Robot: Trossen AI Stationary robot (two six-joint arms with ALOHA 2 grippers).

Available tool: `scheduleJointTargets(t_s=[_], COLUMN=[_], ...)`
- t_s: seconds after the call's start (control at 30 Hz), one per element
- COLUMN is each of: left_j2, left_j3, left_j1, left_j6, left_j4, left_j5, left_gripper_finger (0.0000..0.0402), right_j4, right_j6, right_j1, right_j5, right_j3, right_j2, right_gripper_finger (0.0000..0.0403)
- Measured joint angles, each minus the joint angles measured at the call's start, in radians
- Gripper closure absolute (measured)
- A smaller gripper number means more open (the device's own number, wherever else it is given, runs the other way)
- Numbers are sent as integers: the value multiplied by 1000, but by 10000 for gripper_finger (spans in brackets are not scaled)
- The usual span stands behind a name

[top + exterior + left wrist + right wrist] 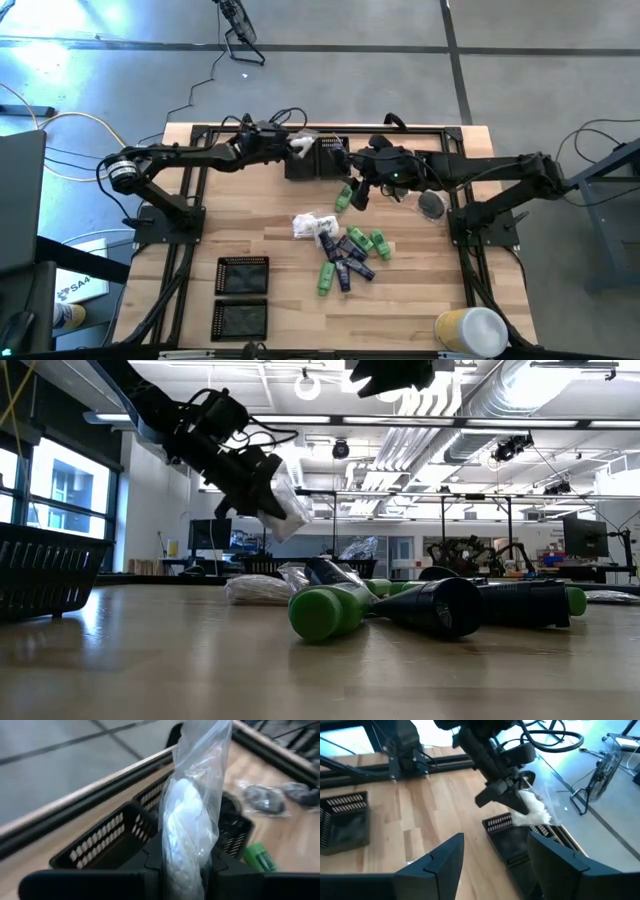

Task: Pick & Place Travel size toiletries
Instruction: Put the white cotton pack into the top middle basket, then put the green shampoo into the middle left basket

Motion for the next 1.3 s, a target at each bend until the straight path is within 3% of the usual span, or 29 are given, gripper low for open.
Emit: scheduleJointTargets(t_s=[0.2, 0.43, 0.7, 0.83, 1.13, 1.3], left_j2=[0, 8, 55, 57, 56, 55], left_j3=[0, -1, -2, -2, 26, 67], left_j1=[-32, -95, -93, -93, -93, -93], left_j6=[-80, -93, -90, -53, 37, 75], left_j4=[-84, -129, -116, -76, -62, -63], left_j5=[-32, -169, -180, -181, -182, -186], left_gripper_finger=[346, 346, 338, 305, 188, 160], right_j4=[0, -2, -2, -2, -2, -2], right_j6=[-36, -39, -34, -33, -32, -32], right_j1=[-25, -32, -32, -32, -32, -32], right_j5=[-1, 0, -1, -1, -1, -1], right_j3=[0, 0, 0, 0, 0, 0], right_j2=[0, 0, 0, 0, 0, 0], right_gripper_finger=[200, 200, 200, 200, 200, 200])
